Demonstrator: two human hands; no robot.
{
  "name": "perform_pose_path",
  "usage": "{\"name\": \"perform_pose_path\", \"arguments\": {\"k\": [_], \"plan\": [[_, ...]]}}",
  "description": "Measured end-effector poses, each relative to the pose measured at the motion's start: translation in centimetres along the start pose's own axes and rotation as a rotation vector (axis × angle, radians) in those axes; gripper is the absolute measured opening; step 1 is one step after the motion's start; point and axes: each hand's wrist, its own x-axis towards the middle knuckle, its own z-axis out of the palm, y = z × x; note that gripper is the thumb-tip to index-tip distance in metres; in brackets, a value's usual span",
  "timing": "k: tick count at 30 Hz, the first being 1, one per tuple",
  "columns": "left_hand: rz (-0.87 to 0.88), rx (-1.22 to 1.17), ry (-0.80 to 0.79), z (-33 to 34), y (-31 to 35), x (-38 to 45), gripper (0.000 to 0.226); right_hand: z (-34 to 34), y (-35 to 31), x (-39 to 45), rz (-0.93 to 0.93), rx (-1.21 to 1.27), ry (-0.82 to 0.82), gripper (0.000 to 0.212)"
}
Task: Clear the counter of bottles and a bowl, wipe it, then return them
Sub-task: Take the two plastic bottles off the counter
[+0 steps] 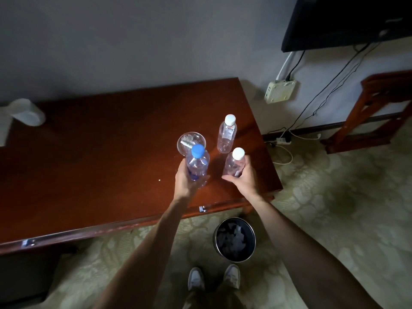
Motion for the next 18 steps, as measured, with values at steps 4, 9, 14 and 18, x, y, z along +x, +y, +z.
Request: {"name": "perform_pose_path", "arguments": {"k": [4,9,14,18], "plan": [[-0.026,0.097,0.017,0.2,-0.3,0.1,0.071,-0.4,0.5,-0.8,0.007,-0.024,-0.037,0.089],[-0.168,0.203,0.102,-0.9,-1.8,-2.5,0.08,-2.8,3.4,-3.9,-0.001,-0.025,-0.008,0.095],[-0.309,-0.012,0.223,-2.1,-2.9,-10.2,0.05,-6.3,6.4,-12.6,0.26,0.237,0.145,0.055],[-0.44,-0.085,0.05,0.4,-5.1,-17.3,0.022,-8.4,11.4,-21.1,0.589,0.357,0.098,0.009]]}}
